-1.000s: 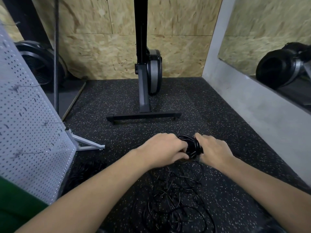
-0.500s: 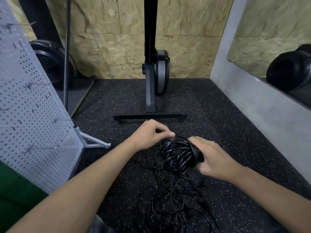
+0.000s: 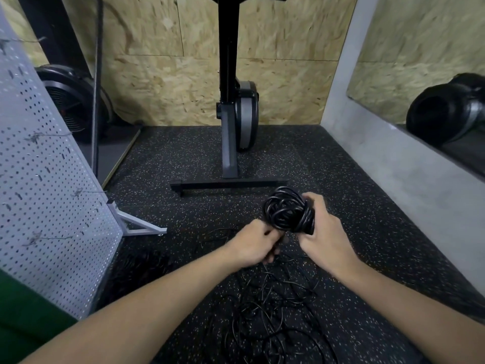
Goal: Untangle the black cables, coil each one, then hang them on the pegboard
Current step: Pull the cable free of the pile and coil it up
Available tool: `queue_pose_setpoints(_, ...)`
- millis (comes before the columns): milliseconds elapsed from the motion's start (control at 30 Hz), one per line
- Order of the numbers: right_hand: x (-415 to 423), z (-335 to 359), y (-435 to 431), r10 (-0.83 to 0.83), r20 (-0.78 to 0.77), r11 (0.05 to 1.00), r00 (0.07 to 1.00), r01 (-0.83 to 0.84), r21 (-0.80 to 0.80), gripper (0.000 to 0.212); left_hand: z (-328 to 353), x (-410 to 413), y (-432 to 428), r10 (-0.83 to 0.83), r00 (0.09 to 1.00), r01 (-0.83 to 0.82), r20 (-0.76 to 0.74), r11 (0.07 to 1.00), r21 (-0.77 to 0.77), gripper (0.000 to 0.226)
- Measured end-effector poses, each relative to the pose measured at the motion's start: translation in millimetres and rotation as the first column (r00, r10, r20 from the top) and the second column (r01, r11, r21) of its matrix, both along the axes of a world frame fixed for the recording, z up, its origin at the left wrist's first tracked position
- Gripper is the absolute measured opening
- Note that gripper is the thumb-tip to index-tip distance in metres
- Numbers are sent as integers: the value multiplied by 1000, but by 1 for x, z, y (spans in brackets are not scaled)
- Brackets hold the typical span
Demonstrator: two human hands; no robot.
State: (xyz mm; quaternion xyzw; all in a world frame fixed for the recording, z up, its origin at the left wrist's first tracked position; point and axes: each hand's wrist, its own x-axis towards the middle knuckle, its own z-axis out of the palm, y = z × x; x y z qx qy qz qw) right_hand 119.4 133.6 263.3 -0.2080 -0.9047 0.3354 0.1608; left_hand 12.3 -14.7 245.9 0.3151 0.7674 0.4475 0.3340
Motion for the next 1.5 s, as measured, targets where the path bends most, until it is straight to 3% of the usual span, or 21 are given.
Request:
queue_pose_setpoints(67,0,2,-1,-28,34,999,999,27,38,68,1,13,6,79,994,-81,-74,996,-23,30)
queue_pose_setpoints(200,-1,3,2,-98,56,995,994,97,14,52,10,29,11,264,964,-264,-1,963,58,16)
queue_pose_setpoints(367,-2,5,4,-126,55,992,990,127,-13,38,21,44,11,363,932,-358,1,917,176,13)
queue_pose_setpoints(533,3,4,9,-76,-35,995,996,74,-66,33,38,47,5,190,975,-146,-116,940,308,12)
queue_pose_setpoints(633,4,7,7,-41,-64,996,997,36,-86,30,43,37,3,73,964,9,-257,953,304,15)
queue_pose_setpoints(733,2,7,4,-35,-43,997,998,32,-76,37,44,21,1,29,858,112,-513,964,242,20)
queue_pose_setpoints(800,1,7,3,-41,-53,994,998,35,-102,36,43,14,-2,98,701,94,-707,969,228,28)
queue_pose_setpoints(867,0,8,4,-49,-53,992,997,42,-116,36,43,11,-3,168,580,50,-797,969,241,33)
queue_pose_setpoints(900,0,8,4,-47,-47,992,998,41,-119,37,44,10,-3,191,561,38,-806,966,256,35)
queue_pose_setpoints(1000,1,9,2,-30,-32,989,999,25,-146,40,48,9,-3,206,569,33,-796,962,272,37)
queue_pose_setpoints(1167,4,13,-2,13,-22,988,1000,-16,-151,47,58,0,-4,209,680,-42,-703,968,247,44)
queue_pose_setpoints(1333,9,19,-4,111,-49,983,993,-117,-143,45,76,-10,-15,188,769,-63,-612,974,220,26)
queue_pose_setpoints(1500,7,18,-3,186,-41,974,982,-190,-123,43,80,-21,-21,99,831,-40,-547,992,117,28)
